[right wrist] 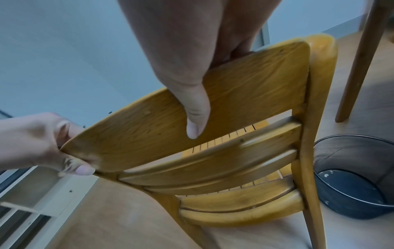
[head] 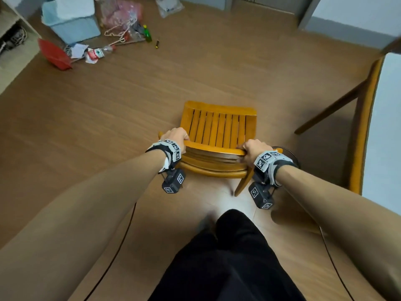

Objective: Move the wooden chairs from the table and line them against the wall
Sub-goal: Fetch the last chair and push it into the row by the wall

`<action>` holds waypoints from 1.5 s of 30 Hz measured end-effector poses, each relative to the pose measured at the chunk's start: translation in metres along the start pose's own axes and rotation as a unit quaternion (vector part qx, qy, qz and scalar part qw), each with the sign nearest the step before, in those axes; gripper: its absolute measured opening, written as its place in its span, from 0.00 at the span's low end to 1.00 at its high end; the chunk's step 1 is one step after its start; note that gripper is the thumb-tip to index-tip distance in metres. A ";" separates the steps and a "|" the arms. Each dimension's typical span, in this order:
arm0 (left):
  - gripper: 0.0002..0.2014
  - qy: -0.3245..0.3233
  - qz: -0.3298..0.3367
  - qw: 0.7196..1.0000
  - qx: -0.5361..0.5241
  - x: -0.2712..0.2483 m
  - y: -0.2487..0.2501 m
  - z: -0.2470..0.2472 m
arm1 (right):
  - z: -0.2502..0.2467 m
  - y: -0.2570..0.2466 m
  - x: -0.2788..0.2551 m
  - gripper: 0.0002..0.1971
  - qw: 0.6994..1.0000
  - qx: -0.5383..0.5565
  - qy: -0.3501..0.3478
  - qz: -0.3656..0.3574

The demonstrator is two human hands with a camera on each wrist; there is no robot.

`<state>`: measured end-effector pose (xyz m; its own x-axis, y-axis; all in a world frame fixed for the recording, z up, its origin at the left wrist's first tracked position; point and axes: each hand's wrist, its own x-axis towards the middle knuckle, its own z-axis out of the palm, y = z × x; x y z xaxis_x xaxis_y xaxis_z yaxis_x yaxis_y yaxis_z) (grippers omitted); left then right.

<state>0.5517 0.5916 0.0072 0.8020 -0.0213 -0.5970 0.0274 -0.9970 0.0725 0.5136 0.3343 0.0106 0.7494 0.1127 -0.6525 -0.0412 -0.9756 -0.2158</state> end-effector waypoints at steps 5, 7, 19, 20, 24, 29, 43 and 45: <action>0.19 -0.023 0.027 0.999 0.039 0.084 0.023 -0.052 | -0.048 0.017 0.064 0.19 1.000 0.009 -0.006 0.015; 0.21 -0.029 0.045 0.997 0.056 0.115 0.038 -0.071 | -0.069 0.029 0.088 0.20 1.000 0.012 -0.011 0.025; 0.25 -0.027 0.141 0.983 0.117 0.301 0.154 -0.215 | -0.224 0.114 0.233 0.19 0.988 0.084 0.023 0.130; 0.25 -0.032 0.148 0.981 0.121 0.315 0.162 -0.222 | -0.231 0.119 0.242 0.19 0.987 0.091 0.017 0.134; 0.24 -0.041 0.174 0.974 0.139 0.375 0.192 -0.249 | -0.259 0.143 0.283 0.19 0.981 0.121 -0.002 0.151; 0.26 -0.049 0.204 0.967 0.142 0.458 0.246 -0.303 | -0.323 0.180 0.333 0.21 0.971 0.151 0.017 0.183; 0.25 -0.037 0.252 0.948 0.191 0.618 0.445 -0.403 | -0.455 0.337 0.433 0.12 0.944 0.220 0.057 0.239; 0.23 -0.039 0.255 0.945 0.199 0.634 0.479 -0.411 | -0.469 0.366 0.443 0.11 0.944 0.217 0.056 0.242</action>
<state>1.3185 0.1307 -0.0085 0.6036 -0.4971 -0.6233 -0.5900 -0.8043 0.0701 1.1410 -0.0612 -0.0166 0.6383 -0.3703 -0.6749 -0.6450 -0.7358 -0.2063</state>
